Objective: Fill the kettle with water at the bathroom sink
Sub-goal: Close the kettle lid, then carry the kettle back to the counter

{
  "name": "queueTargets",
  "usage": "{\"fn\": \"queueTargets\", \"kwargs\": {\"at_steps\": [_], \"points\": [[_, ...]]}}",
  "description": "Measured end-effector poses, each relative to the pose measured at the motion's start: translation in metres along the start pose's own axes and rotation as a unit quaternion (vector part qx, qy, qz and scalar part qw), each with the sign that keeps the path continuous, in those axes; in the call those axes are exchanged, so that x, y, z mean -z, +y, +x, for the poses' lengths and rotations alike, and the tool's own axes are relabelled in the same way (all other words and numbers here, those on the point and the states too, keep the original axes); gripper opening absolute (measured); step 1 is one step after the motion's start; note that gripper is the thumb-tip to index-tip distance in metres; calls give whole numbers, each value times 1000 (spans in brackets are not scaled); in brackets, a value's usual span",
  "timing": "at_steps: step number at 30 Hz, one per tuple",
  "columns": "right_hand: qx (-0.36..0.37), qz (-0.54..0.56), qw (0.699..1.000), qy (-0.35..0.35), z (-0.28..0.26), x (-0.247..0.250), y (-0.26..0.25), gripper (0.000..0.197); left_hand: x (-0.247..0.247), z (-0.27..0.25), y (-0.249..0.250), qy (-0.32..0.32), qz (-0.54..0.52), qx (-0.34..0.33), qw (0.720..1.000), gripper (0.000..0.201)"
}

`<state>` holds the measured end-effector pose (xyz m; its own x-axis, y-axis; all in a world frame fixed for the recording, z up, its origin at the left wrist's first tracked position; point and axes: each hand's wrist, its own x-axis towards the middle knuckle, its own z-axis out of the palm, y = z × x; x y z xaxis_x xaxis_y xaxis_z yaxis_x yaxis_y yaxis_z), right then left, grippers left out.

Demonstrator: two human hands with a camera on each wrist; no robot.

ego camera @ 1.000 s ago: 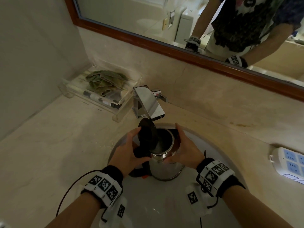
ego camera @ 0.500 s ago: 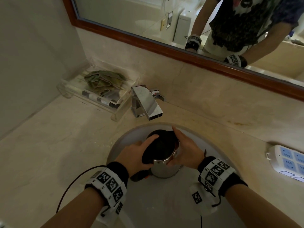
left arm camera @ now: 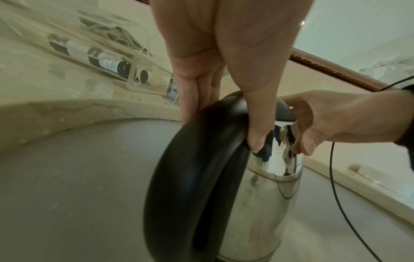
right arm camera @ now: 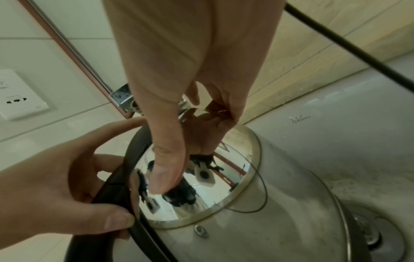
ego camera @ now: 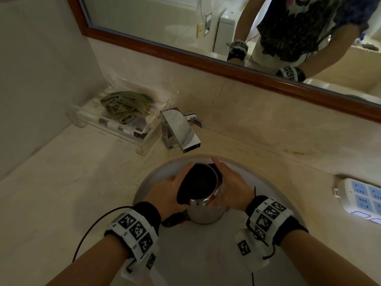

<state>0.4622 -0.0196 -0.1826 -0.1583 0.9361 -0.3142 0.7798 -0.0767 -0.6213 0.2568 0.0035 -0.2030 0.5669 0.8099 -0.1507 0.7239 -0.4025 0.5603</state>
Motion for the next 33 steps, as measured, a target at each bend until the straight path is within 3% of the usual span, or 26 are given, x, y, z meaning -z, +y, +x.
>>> {"fn": "queueTargets", "kwargs": {"at_steps": [5, 10, 17, 22, 26, 33], "points": [[-30, 66, 997, 6, -11, -7, 9, 126, 0, -3, 11, 10, 20, -41, 999, 103], [-30, 87, 995, 30, -24, -11, 15, 123, 6, -7, 24, -38, 46, -36, 998, 88], [-63, 110, 989, 73, -66, 9, 18, 117, 21, -6, 73, -68, 108, -89, 988, 89], [-70, 88, 981, 159, -123, 41, 10, 113, 37, -11, 124, -61, 104, -167, 979, 87], [-97, 98, 961, 238, -174, 62, 4, 121, 47, -17, 167, -65, 73, -229, 968, 86], [-172, 116, 914, 350, -278, 78, -1, 119, 39, -22, 248, -70, 69, -360, 928, 90]]}}
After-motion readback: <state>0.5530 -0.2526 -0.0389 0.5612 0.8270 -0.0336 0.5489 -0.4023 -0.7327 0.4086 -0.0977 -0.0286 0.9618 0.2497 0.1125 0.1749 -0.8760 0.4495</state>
